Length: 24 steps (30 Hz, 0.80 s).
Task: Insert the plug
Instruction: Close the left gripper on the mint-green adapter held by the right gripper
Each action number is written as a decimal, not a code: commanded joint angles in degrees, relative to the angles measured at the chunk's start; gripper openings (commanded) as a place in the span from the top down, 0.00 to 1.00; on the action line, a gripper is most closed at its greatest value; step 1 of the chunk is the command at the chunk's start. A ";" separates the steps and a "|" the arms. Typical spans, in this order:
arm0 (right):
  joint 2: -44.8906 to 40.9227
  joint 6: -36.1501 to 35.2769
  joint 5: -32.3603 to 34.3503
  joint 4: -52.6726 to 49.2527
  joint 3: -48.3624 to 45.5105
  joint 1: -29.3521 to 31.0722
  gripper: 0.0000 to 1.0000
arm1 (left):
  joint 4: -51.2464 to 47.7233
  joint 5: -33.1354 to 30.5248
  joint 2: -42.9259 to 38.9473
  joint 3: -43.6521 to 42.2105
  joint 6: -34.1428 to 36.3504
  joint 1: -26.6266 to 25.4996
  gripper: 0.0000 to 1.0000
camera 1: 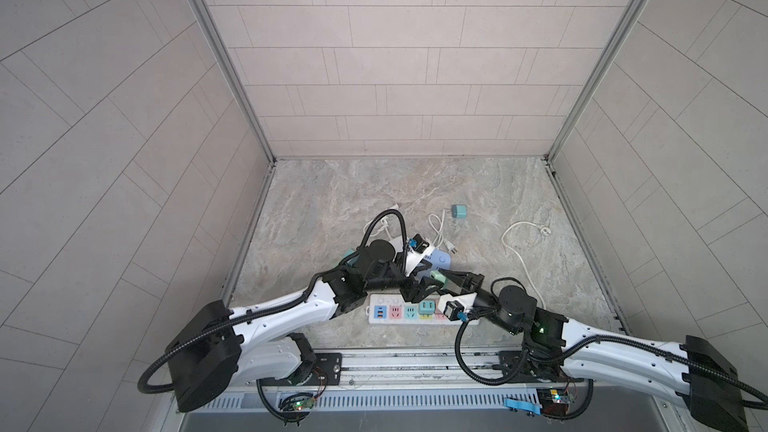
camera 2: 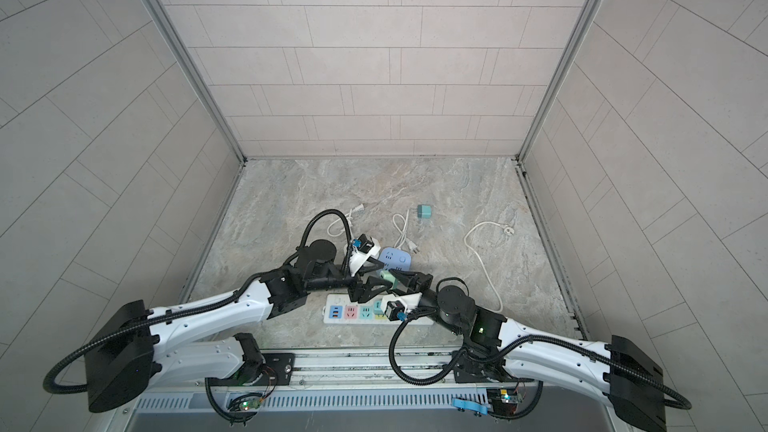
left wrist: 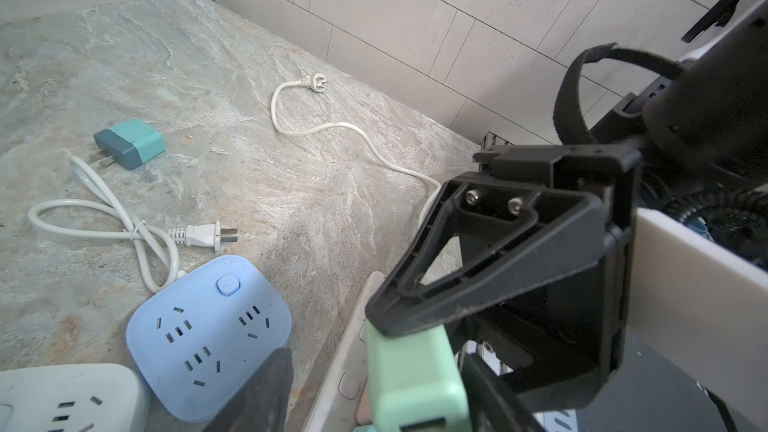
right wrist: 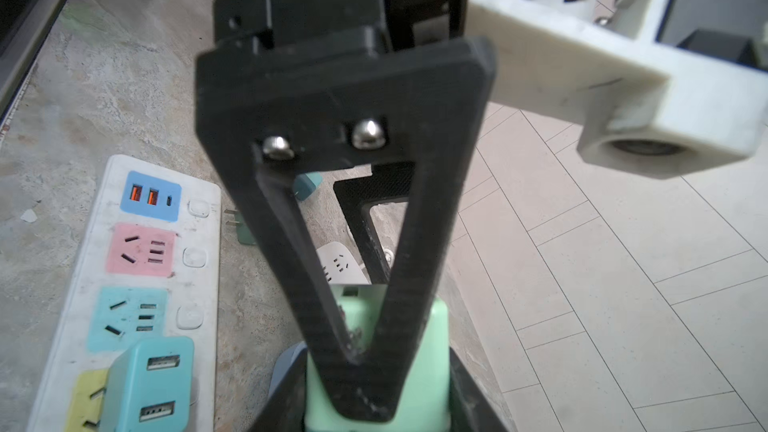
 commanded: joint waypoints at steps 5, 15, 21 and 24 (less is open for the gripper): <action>1.05 -0.89 1.98 4.05 1.76 0.79 1.00 | -1.99 0.78 1.77 2.74 1.34 -0.35 0.50; 1.03 -0.58 2.17 4.11 2.42 0.84 1.00 | -5.23 1.40 3.98 5.00 2.75 -1.08 0.71; 0.65 0.78 3.72 5.57 2.42 0.84 1.00 | -6.03 1.62 5.92 6.12 2.97 -1.71 0.71; 1.26 0.92 2.55 5.38 2.79 0.85 1.00 | -6.95 1.62 6.99 6.96 3.28 -1.92 0.72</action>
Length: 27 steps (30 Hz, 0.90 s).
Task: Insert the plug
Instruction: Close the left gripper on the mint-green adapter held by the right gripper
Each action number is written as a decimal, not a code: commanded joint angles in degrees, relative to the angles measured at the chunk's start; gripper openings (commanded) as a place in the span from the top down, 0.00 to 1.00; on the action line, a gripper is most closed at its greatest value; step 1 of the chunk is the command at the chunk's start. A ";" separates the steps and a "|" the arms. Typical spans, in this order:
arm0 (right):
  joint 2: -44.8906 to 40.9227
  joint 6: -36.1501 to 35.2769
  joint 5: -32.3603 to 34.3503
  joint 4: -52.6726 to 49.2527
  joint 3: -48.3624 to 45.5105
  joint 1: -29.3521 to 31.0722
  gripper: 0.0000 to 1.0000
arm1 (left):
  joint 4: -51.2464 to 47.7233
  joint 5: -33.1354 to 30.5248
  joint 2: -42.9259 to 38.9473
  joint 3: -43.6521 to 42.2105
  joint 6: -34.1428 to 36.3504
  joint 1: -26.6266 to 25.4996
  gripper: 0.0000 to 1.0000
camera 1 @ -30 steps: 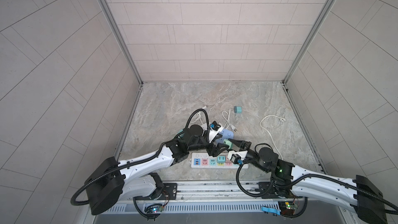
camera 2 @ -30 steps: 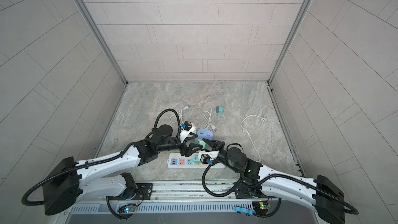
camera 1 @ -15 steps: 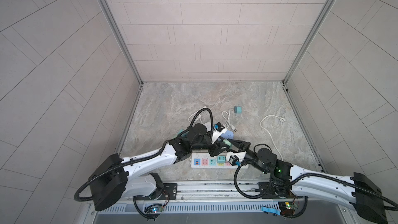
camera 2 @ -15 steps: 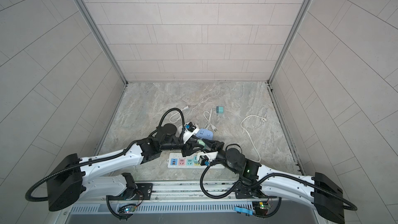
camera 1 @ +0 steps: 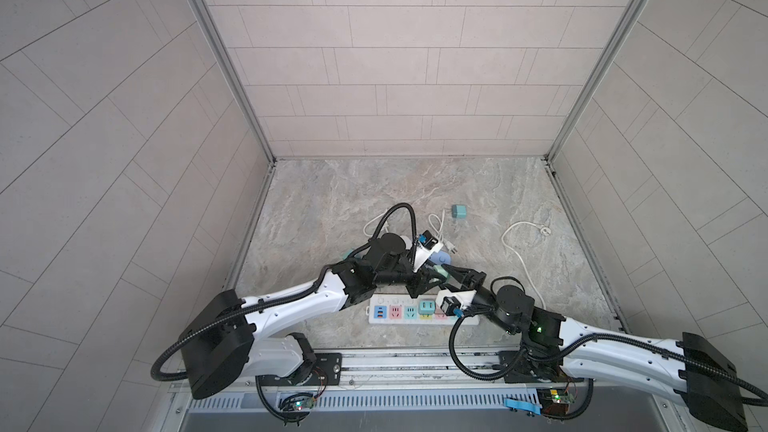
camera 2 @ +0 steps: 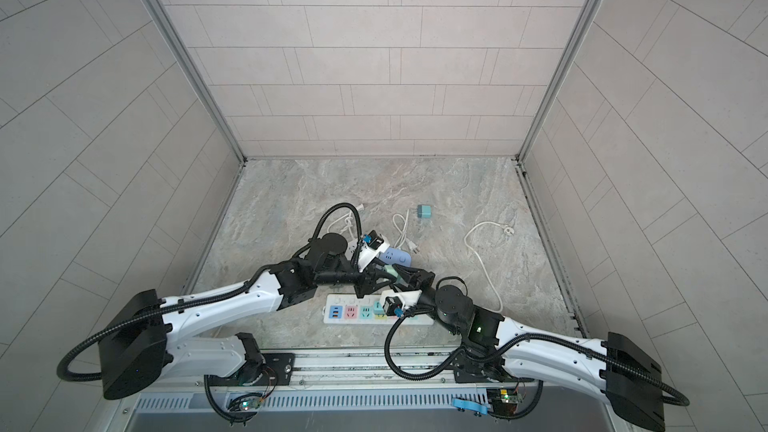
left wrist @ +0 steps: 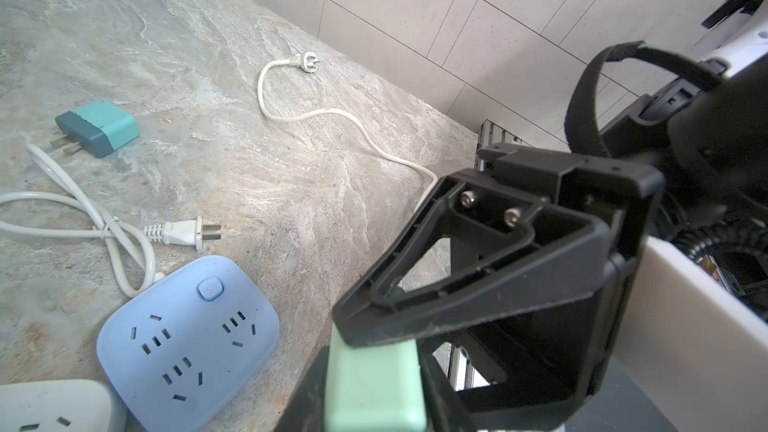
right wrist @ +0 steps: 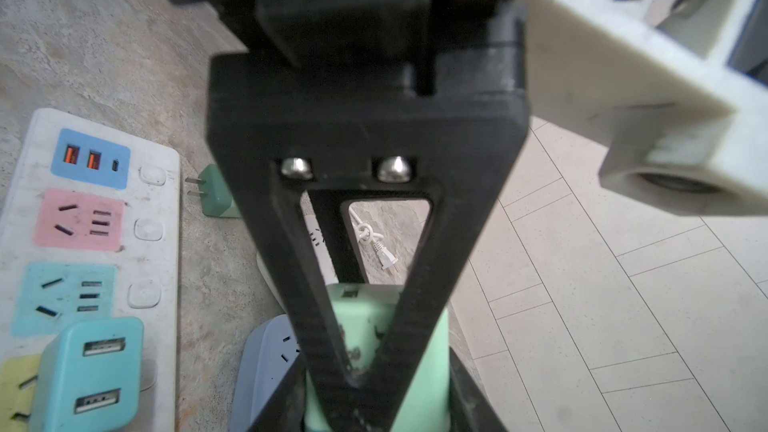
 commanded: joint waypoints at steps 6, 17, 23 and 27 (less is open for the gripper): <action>0.49 5.36 -2.85 6.86 2.34 0.92 1.00 | -2.51 0.24 3.73 1.96 3.14 -1.04 0.71; 1.05 6.42 -3.11 8.15 2.86 1.76 1.00 | -0.35 2.34 7.21 2.74 1.42 -1.06 0.73; -0.26 8.25 0.30 10.10 1.78 2.00 1.00 | 2.48 5.86 9.47 2.95 -1.11 -1.04 0.88; -0.83 8.26 1.63 7.33 3.26 1.98 0.85 | 2.51 6.30 9.32 3.24 -1.96 -0.71 0.99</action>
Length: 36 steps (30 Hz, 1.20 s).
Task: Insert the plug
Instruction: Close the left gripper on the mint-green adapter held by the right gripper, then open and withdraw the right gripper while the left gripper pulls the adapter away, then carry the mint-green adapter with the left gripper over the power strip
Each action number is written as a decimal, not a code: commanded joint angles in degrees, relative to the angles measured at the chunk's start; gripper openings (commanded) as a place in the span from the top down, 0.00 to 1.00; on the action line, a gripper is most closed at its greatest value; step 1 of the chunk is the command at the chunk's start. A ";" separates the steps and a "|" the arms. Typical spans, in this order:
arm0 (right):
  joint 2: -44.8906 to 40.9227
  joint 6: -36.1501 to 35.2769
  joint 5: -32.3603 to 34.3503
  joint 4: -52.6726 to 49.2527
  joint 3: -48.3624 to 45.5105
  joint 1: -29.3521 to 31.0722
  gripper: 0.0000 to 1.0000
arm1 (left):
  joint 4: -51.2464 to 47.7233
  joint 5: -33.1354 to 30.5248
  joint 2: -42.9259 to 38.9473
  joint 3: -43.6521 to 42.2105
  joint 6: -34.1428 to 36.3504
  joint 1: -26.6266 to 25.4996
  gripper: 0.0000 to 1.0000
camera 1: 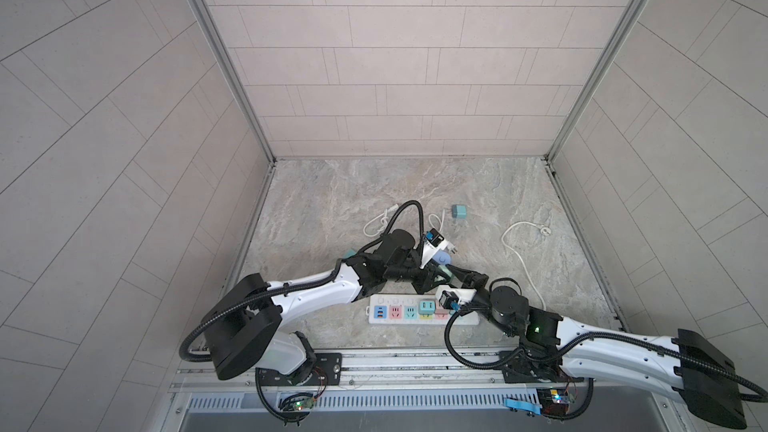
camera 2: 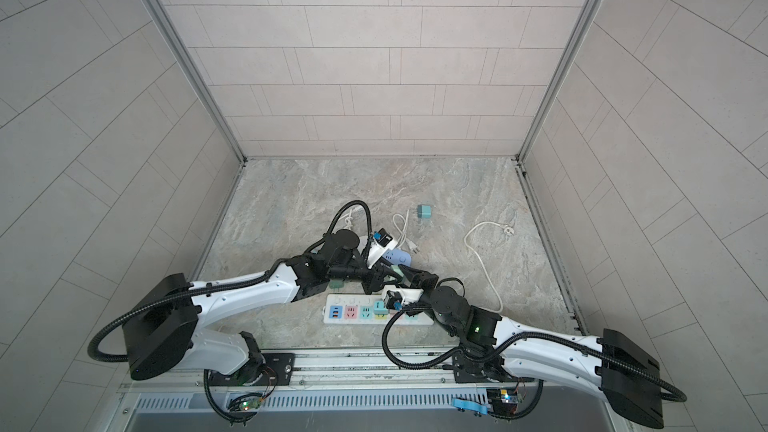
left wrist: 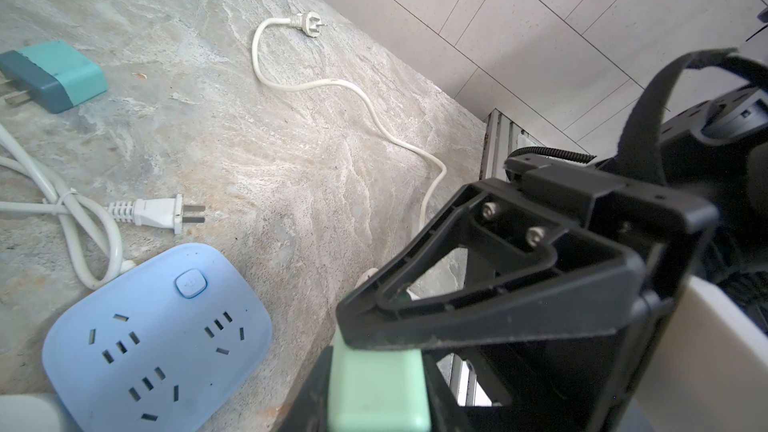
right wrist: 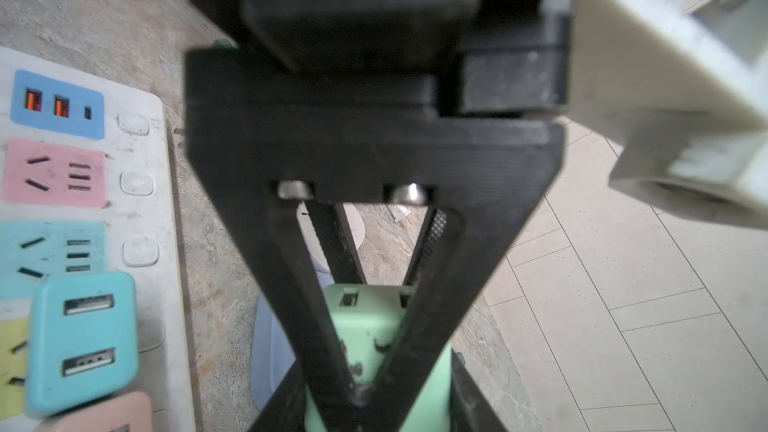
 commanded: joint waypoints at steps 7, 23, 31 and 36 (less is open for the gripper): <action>-5.60 4.48 -2.82 2.14 4.78 1.51 0.00 | 4.51 2.62 -4.74 -3.77 -1.54 2.80 1.00; -12.85 29.38 -1.19 -5.58 3.51 -20.08 0.00 | -2.98 -30.86 -36.35 -17.63 18.66 5.87 1.00; -6.30 56.67 -0.46 -8.27 3.23 -44.16 0.00 | -18.49 -37.65 -47.14 -15.28 31.55 4.10 1.00; 1.14 64.14 -3.92 -5.73 2.26 -52.15 0.00 | -29.26 -37.76 -44.40 -10.68 35.74 3.17 1.00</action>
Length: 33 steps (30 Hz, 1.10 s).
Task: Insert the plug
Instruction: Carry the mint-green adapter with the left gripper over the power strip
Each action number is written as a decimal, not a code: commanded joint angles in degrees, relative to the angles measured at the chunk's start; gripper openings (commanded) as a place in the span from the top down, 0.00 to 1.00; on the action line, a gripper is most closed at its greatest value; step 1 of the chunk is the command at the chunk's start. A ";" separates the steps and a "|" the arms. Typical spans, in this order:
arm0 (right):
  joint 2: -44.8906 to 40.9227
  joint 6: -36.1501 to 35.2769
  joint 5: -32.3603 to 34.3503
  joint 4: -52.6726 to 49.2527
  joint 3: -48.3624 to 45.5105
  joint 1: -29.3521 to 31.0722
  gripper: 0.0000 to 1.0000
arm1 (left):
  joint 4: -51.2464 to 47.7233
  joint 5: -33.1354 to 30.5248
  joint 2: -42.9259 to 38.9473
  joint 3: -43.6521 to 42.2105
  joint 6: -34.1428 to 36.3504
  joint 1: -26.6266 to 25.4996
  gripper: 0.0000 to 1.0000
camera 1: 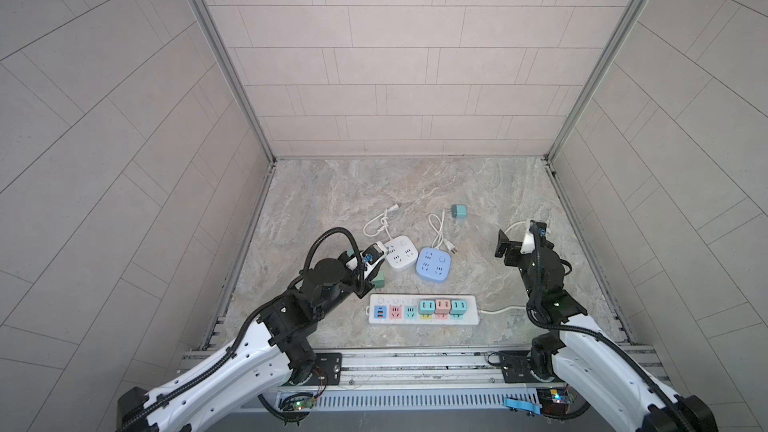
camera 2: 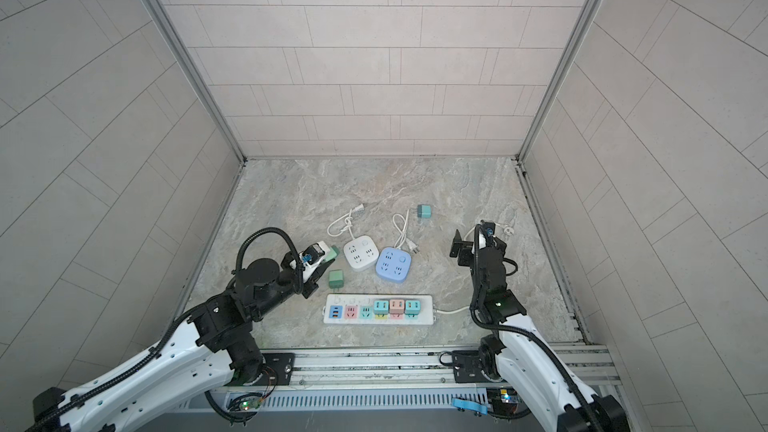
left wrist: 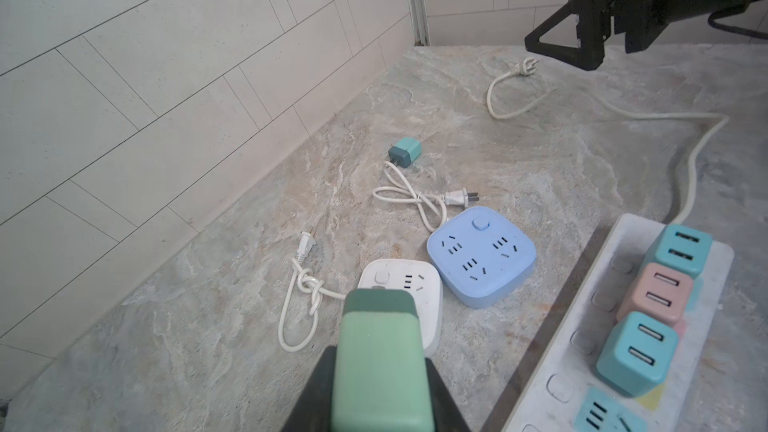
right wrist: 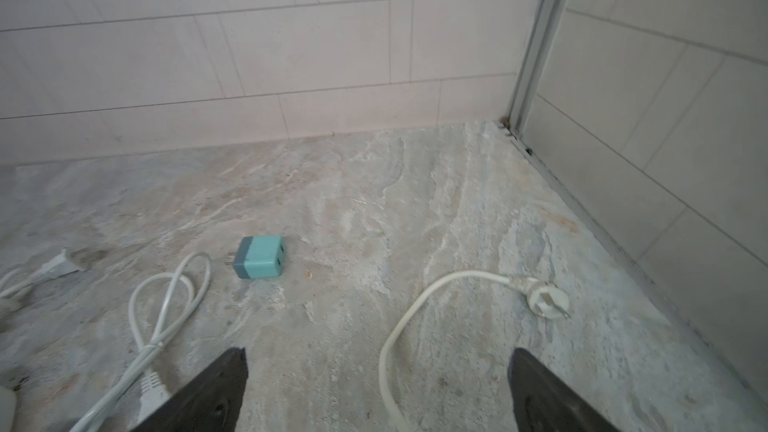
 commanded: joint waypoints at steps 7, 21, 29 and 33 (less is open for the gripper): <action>6.15 11.39 -2.74 6.45 -1.77 -2.85 0.00 | -15.36 -1.11 7.19 5.73 8.87 -5.19 1.00; 4.01 10.87 -2.84 5.34 -2.77 -1.65 0.02 | -29.83 7.35 25.15 19.63 11.15 -9.82 1.00; 3.05 10.90 -2.55 5.08 -3.13 -1.41 0.02 | -35.26 9.01 33.52 24.50 12.69 -10.90 1.00; 3.12 10.86 -2.48 5.07 -3.13 -1.36 0.02 | -36.56 8.12 37.10 26.51 13.62 -11.14 1.00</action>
